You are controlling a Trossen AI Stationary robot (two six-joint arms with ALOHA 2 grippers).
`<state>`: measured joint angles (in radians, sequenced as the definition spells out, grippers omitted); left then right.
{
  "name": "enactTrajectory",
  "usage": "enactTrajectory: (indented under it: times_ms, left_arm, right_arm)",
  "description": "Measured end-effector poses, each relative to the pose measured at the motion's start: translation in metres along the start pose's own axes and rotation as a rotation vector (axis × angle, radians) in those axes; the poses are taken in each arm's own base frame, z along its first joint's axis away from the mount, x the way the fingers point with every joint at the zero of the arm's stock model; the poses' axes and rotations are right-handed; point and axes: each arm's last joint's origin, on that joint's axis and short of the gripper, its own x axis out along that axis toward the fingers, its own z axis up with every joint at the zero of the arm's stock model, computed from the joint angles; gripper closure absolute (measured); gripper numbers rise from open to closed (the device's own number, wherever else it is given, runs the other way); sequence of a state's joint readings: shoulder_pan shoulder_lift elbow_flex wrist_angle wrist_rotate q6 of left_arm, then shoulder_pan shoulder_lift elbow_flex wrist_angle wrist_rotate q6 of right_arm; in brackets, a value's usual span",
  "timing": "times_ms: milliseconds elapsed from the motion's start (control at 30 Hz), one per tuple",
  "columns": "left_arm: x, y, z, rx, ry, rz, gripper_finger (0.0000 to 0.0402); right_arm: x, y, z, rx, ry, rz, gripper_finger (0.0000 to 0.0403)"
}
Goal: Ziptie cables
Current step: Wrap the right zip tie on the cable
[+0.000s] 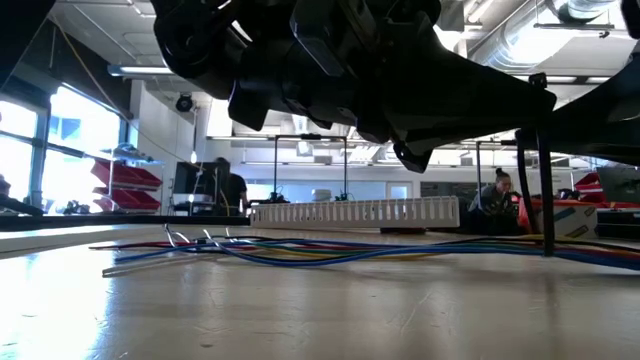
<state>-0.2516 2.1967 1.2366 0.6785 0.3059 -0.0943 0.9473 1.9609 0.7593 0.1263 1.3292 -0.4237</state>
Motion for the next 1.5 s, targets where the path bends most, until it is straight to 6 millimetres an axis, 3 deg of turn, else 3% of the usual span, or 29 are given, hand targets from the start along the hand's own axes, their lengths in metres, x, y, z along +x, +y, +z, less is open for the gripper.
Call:
enactTrajectory:
  times_ms: [1067, 1500]
  left_arm:
    - [-0.0001, 0.0004, 0.0, 0.0, 0.0, 0.003, 0.0402]
    - [0.0, 0.0, 0.0001, 0.001, -0.001, 0.001, 0.0402]
  right_arm:
    - [-0.0029, 0.0007, -0.0059, 0.188, 0.013, -0.006, 0.0403]
    - [0.0028, -0.0026, 0.0013, 0.114, -0.013, 0.038, 0.0403]
